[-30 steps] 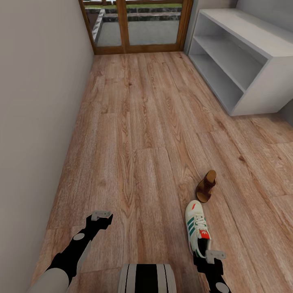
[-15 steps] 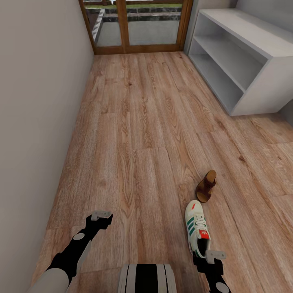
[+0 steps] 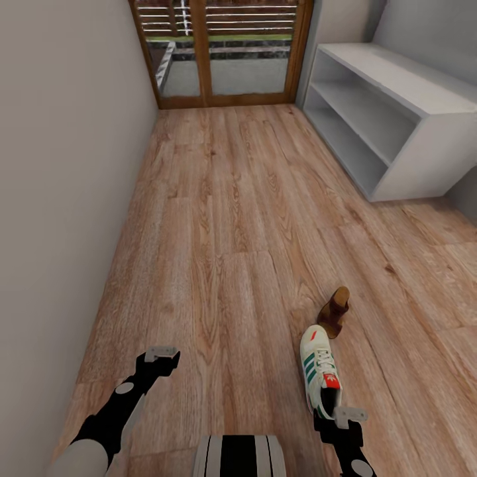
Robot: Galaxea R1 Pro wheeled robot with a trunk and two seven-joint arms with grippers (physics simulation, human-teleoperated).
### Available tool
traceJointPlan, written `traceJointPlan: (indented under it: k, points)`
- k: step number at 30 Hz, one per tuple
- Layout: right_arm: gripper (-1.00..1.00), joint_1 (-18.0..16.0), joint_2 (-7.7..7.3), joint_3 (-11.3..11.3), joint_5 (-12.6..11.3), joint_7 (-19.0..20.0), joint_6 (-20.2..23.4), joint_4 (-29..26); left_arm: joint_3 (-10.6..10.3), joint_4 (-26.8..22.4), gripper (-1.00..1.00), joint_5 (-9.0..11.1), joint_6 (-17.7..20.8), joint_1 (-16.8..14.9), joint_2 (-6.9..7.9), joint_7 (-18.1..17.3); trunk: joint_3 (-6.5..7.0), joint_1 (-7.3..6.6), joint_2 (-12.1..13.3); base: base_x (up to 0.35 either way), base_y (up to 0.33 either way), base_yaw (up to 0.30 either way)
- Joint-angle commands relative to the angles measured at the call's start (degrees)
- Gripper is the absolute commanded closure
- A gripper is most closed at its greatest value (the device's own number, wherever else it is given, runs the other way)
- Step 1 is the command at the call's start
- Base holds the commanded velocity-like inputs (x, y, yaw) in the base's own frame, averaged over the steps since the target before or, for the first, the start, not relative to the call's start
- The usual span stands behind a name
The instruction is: Pick up the two gym shoes and the two sandals from the corridor floor and place them onto the hallstand (shoe rack) in the corridor, making sure they are on the rack and not on the floor. Arrange them so the two gym shoes are next to each other and the two sandals are next to each other.
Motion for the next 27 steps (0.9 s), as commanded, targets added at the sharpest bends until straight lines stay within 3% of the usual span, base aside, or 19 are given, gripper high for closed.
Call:
traceJointPlan:
  k: [1,7,11,17,22,27]
  points:
    - [1.00,-0.02,0.00,0.01,0.00,-0.10,-0.17,0.01,0.46,0.21,-1.00,-0.63,-0.22,-0.02,-0.02,-0.44,0.20,-0.03,0.00,0.000,0.000,0.000]
    - [1.00,-0.02,0.00,-0.05,0.00,-0.14,-0.21,-0.24,0.54,0.62,-1.00,-0.81,-0.22,0.78,0.10,-0.10,1.64,-0.19,0.09,0.000,0.000,0.000]
    - [1.00,-0.02,-0.08,-0.12,0.05,-0.21,-0.04,-4.16,0.60,0.63,-1.00,-0.85,-0.30,3.87,0.29,0.29,2.83,-0.29,0.14,0.000,0.000,-0.035]
    - [1.00,-0.02,-0.29,-0.07,0.76,-0.27,0.07,-4.77,0.61,0.71,-1.00,-0.86,-0.45,5.96,0.34,0.35,4.68,-0.44,0.22,0.000,0.000,-0.063]
    - [1.00,0.15,-0.49,-0.06,2.05,-0.27,-0.14,-2.96,0.61,0.78,-1.00,-0.86,-3.80,8.06,0.32,0.45,6.24,-0.57,0.29,0.000,0.000,-0.070]
    - [1.00,0.23,-0.52,-0.06,2.37,-0.24,-1.21,2.18,0.63,0.82,-1.00,-0.80,-7.16,10.43,0.32,0.61,7.79,-0.70,0.35,0.000,0.000,-0.071]
